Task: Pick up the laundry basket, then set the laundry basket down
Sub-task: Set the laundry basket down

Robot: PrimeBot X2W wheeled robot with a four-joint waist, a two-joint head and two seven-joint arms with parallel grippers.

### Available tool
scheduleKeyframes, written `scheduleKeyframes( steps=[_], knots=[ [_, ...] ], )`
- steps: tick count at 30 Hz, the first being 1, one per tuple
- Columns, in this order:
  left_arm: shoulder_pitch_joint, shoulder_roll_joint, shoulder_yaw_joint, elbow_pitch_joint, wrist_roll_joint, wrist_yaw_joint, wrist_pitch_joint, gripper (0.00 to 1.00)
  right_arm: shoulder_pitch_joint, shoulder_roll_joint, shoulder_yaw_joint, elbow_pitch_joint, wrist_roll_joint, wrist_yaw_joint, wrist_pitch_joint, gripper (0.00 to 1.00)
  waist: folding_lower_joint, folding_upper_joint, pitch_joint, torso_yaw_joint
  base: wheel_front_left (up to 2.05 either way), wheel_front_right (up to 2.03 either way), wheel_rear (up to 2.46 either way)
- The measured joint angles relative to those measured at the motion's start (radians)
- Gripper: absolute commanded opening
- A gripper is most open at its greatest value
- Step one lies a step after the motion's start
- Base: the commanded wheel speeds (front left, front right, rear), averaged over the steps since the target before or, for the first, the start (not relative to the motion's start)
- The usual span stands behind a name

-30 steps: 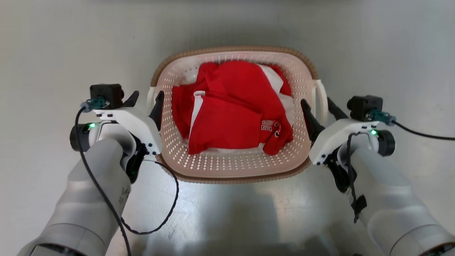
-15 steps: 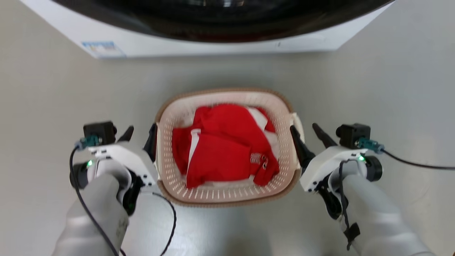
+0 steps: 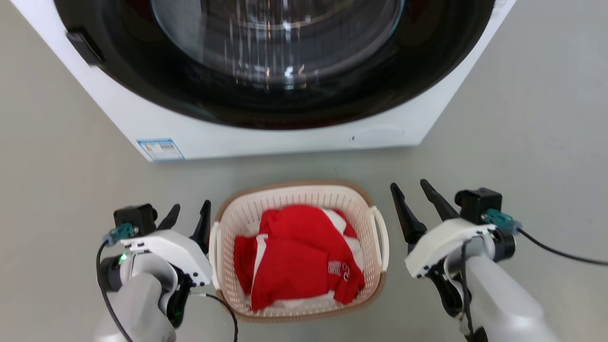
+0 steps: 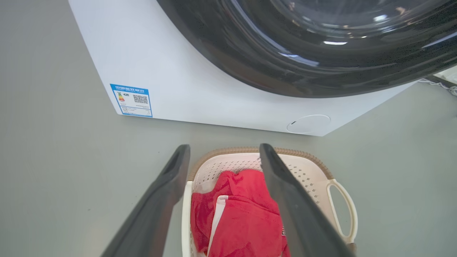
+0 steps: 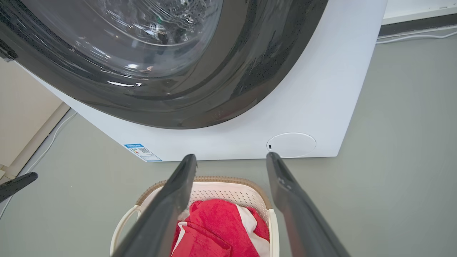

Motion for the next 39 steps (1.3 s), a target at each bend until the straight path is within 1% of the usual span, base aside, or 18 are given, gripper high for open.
scheduleKeyframes(
  steps=[8,15,18,28,34,39],
  knots=[
    [0.093,-0.025,0.061,-0.103,0.051,0.000,0.000,1.00,0.115,-0.003,-0.112,-0.111,-0.074,0.000,0.000,1.00,0.0000,0.0000,-0.116,0.009,0.00,0.00,0.00],
    [0.181,-0.029,0.111,-0.205,0.076,0.000,0.000,1.00,0.201,0.001,-0.178,-0.212,-0.127,0.000,0.000,1.00,0.0000,0.0000,-0.199,0.019,0.00,0.00,0.00],
    [0.210,-0.031,0.122,-0.245,0.102,0.000,0.000,1.00,0.233,0.002,-0.193,-0.250,-0.145,0.000,0.000,1.00,0.0000,0.0000,-0.225,0.022,0.00,0.00,0.00],
    [0.292,-0.036,0.162,-0.388,0.141,0.000,0.000,1.00,0.320,0.013,-0.269,-0.363,-0.188,0.000,0.000,1.00,0.0000,0.0000,-0.282,0.021,0.00,0.00,0.00],
    [0.347,-0.055,0.169,-0.474,0.163,0.000,0.000,1.00,0.364,0.030,-0.300,-0.409,-0.199,0.000,0.000,1.00,0.0000,0.0000,-0.299,0.015,0.00,0.00,0.00],
    [0.390,-0.059,0.206,-0.555,0.188,0.000,0.000,1.00,0.383,0.030,-0.337,-0.436,-0.224,0.000,0.000,1.00,-0.0001,0.0000,-0.309,0.009,0.00,0.00,0.00]
  ],
)
